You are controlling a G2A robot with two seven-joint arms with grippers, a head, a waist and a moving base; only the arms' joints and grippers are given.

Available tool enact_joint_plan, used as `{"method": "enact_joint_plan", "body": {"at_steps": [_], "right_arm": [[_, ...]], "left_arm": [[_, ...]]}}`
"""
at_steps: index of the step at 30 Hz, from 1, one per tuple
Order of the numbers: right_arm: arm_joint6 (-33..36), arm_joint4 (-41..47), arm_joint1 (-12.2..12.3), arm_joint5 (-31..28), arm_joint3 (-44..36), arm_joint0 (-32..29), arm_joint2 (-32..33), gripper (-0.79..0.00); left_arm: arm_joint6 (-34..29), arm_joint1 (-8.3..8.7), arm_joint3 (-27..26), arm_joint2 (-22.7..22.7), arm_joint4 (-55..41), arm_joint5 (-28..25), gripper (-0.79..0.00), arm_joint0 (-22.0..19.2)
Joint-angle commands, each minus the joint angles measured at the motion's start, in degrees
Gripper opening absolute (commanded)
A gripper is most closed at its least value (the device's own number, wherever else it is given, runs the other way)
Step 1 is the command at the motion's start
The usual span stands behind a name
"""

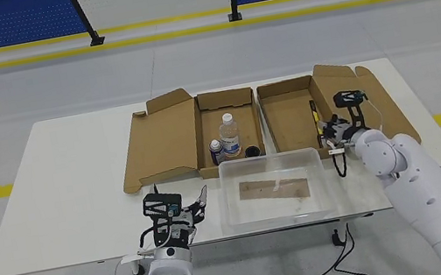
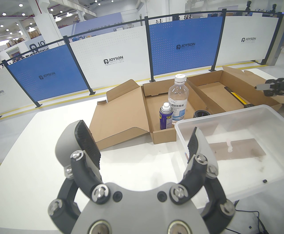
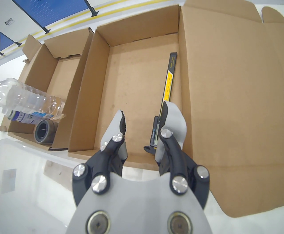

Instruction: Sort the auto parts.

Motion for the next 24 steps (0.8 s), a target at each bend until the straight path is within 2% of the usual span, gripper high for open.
{"method": "enact_joint_plan", "body": {"at_steps": [1,7,10,14,19,24], "right_arm": [[0.8,-1.98,0.32,-0.78,-3.27,-0.64,0.45,-0.462],[7.85,-6.66,1.65,-5.58,-17.44,-3.68,2.95,-0.477],[14.92,-7.85,2.18,-9.59,-23.7,-4.68,2.88,-0.419],[24.02,-10.12,2.56,-12.27,-31.46,-5.73,0.97,-0.428],[32.78,-11.55,2.47,-14.12,-35.39,-5.73,-3.64,-0.419],[37.19,-13.73,2.09,-14.15,-36.17,-4.45,-7.99,-0.425]], "left_arm": [[0.0,0.0,0.0,0.0,0.0,0.0,0.0,0.0],[0.0,0.0,0.0,0.0,0.0,0.0,0.0,0.0],[0.0,0.0,0.0,0.0,0.0,0.0,0.0,0.0],[0.0,0.0,0.0,0.0,0.0,0.0,0.0,0.0],[0.0,0.0,0.0,0.0,0.0,0.0,0.0,0.0],[0.0,0.0,0.0,0.0,0.0,0.0,0.0,0.0]]}}
